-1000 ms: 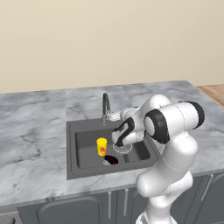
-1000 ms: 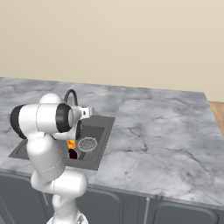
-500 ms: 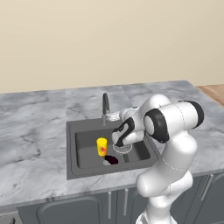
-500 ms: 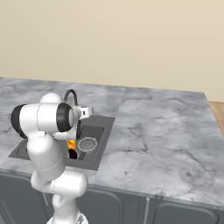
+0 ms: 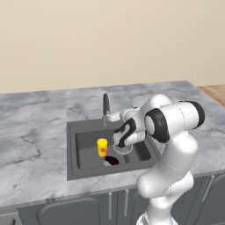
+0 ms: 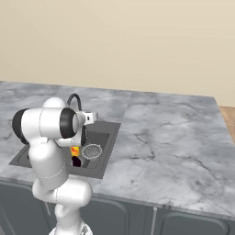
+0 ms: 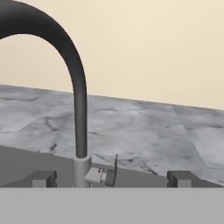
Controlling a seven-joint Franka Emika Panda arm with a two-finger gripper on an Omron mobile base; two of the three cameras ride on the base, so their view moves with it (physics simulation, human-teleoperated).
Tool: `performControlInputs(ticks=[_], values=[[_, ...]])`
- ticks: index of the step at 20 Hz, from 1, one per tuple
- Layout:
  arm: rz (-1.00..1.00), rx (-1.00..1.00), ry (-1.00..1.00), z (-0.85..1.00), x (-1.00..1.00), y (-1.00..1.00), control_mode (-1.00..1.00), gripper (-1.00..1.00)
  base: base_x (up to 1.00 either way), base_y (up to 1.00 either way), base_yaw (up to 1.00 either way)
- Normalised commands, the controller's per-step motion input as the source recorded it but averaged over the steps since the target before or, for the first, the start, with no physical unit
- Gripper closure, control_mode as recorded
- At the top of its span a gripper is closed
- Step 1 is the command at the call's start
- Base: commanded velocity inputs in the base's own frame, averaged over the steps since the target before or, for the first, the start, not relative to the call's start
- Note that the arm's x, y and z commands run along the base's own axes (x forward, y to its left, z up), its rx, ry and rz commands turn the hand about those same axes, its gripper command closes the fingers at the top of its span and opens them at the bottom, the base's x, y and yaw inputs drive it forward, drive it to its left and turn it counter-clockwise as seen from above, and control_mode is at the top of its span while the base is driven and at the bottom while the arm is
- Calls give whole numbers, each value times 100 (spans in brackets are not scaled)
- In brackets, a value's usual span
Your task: Pick the cup and strainer and place them in the sink. Then turn on the water.
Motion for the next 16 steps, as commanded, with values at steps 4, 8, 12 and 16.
performControlInputs(ticks=[4, 8, 12, 16], values=[[0, 4, -17, -25, 0, 0, -100, -100, 0, 0, 0], [0, 4, -15, -26, 0, -2, -100, -100, 0, 0, 0], [0, 4, -13, -33, 0, -6, -100, -100, 0, 0, 0], [0, 4, -12, -30, 5, -7, -100, -100, 0, 0, 0]])
